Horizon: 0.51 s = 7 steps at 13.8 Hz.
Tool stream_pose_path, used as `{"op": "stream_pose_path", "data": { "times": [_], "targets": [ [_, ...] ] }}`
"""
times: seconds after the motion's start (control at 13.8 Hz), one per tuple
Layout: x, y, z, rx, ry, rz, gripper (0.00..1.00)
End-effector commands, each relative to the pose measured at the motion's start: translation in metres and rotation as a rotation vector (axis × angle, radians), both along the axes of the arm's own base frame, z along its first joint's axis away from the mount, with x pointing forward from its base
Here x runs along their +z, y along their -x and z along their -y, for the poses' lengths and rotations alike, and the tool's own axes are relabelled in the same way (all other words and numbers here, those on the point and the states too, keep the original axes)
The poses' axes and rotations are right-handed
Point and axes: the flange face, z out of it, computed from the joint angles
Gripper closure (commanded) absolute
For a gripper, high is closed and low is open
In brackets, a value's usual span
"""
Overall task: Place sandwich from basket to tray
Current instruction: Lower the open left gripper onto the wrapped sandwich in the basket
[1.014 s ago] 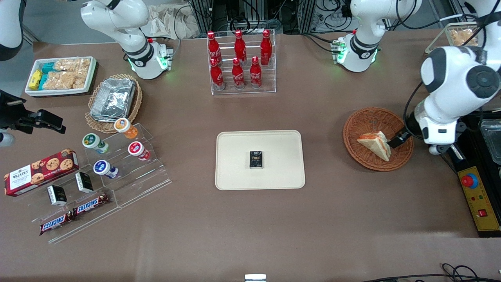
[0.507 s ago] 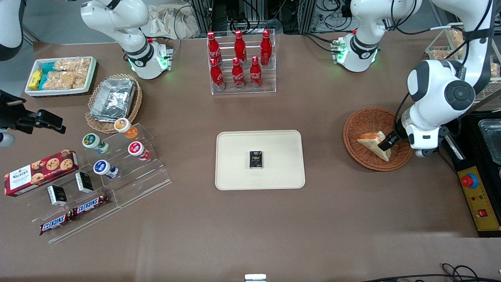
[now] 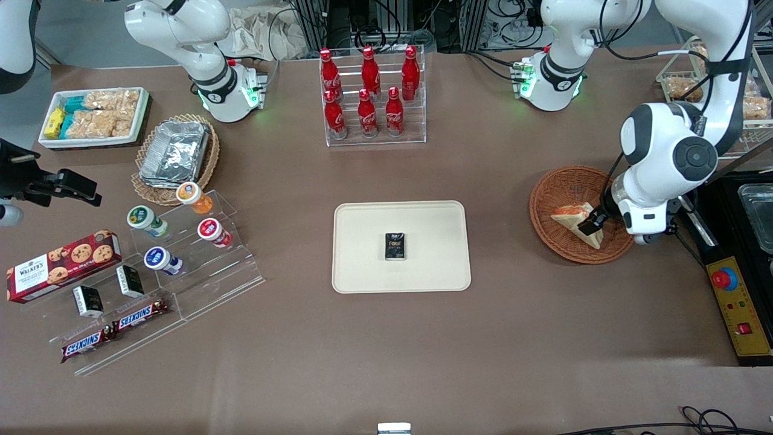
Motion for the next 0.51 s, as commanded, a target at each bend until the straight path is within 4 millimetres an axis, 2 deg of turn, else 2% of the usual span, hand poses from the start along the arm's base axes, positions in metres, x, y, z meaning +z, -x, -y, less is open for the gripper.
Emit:
{"op": "stream_pose_path", "data": {
  "times": [0.0, 0.43],
  "targets": [
    [-0.011, 0.011, -0.002, 0.031, 0.002, 0.009, 0.0],
    [-0.045, 0.032, -0.008, 0.043, 0.002, 0.042, 0.0]
  ]
}}
